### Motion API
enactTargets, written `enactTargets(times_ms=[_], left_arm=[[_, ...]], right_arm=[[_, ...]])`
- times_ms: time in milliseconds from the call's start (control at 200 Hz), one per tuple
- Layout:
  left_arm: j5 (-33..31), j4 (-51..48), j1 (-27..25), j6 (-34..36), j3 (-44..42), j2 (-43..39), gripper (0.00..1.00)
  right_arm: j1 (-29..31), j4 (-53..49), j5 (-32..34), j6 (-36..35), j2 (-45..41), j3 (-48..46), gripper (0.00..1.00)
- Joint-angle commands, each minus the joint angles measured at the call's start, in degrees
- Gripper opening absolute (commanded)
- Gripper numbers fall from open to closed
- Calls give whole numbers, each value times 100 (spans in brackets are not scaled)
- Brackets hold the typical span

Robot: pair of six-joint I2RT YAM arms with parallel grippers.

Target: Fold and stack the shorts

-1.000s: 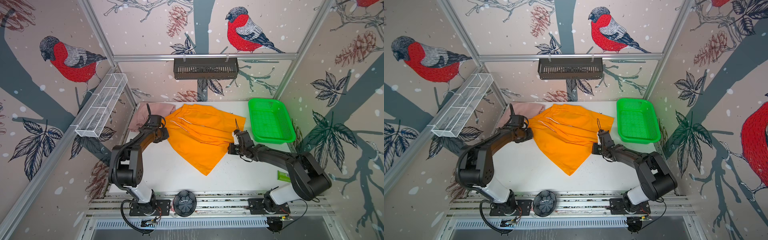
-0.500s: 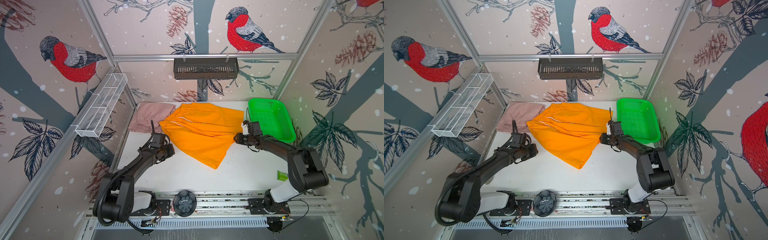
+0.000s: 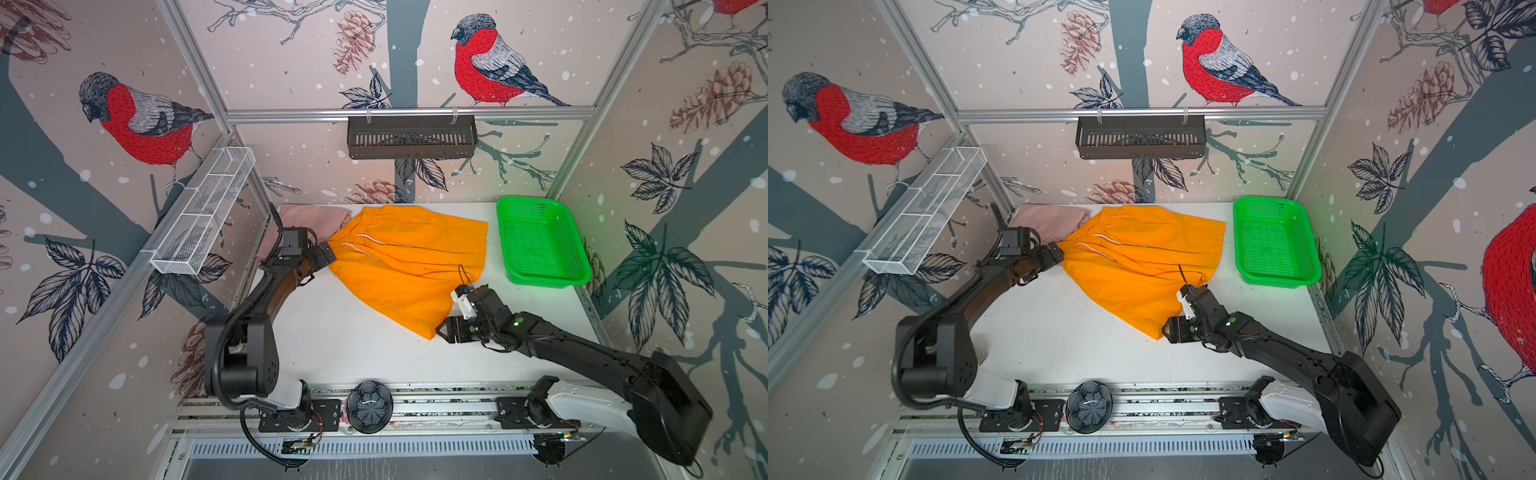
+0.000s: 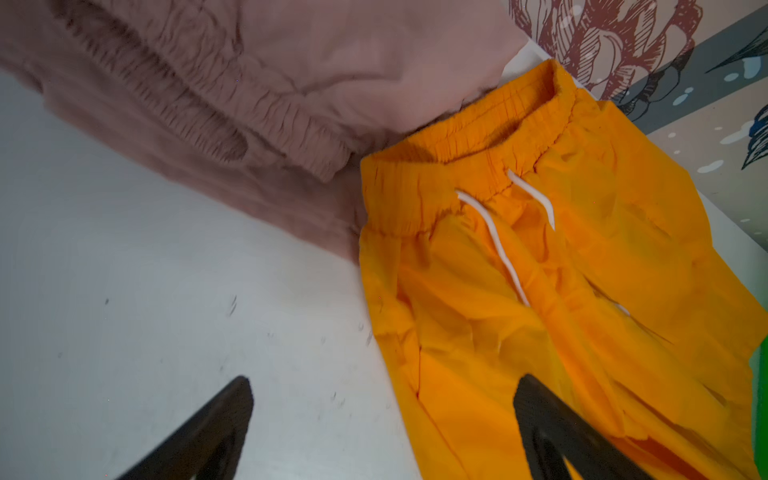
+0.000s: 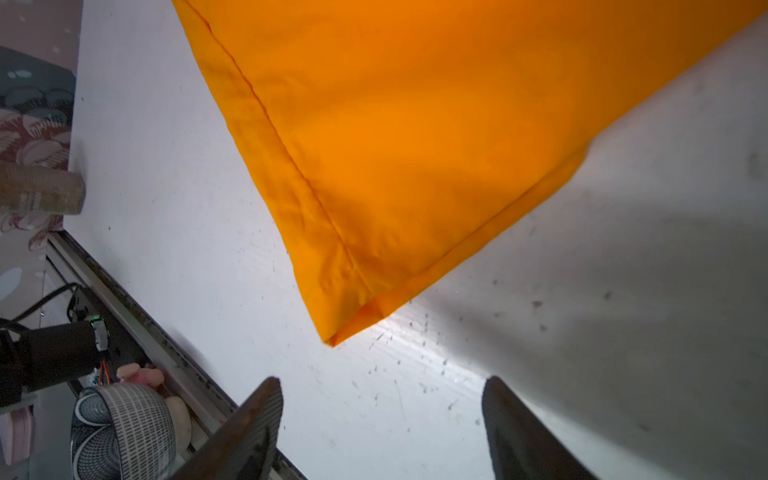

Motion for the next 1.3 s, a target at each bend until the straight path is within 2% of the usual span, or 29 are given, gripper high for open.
enactTargets(times_ms=[0, 150, 240, 300, 450, 510, 605, 650, 710, 780, 925, 1010, 1080, 1230, 1296], left_arm=[[139, -50, 22, 384, 510, 626, 98], [-36, -77, 26, 557, 878, 1163, 98], [-191, -121, 34, 707, 971, 1309, 94], [-308, -165, 32, 786, 1043, 1394, 89], [-355, -13, 33, 889, 1044, 1517, 70], [-341, 6, 35, 891, 1073, 1582, 61], [-314, 82, 36, 887, 1066, 1667, 38], [-323, 81, 34, 898, 1080, 1711, 29], [-340, 72, 37, 894, 1093, 1764, 21], [-333, 49, 32, 883, 1067, 1828, 0], [54, 18, 37, 598, 536, 1552, 0], [476, 44, 31, 258, -164, 1031, 0], [537, -26, 22, 45, -784, 442, 0], [724, -72, 13, -321, -1819, -915, 0], [866, 93, 5, -474, -2143, -1307, 0]], right_arm=[[492, 543, 761, 728, 210, -90, 76], [716, 1161, 1085, 927, 803, -61, 75], [700, 1268, 1150, 805, 1158, 138, 75], [708, 1259, 1168, 732, 1402, 301, 75], [730, 1436, 1202, 714, 1808, 446, 70], [702, 1314, 1288, 685, 1939, 538, 59], [692, 1032, 1413, 619, 2041, 647, 26], [693, 913, 1438, 621, 2006, 626, 14], [688, 778, 1455, 657, 1856, 531, 5], [673, 558, 1462, 725, 1607, 384, 3], [579, -224, 1306, 944, 928, 112, 2], [382, -813, 1076, 1068, 581, 4, 2], [118, -1275, 956, 1138, 53, -70, 3], [-1020, -1600, 610, 948, -959, -384, 4], [-1521, -1613, 468, 784, -1238, -466, 16]])
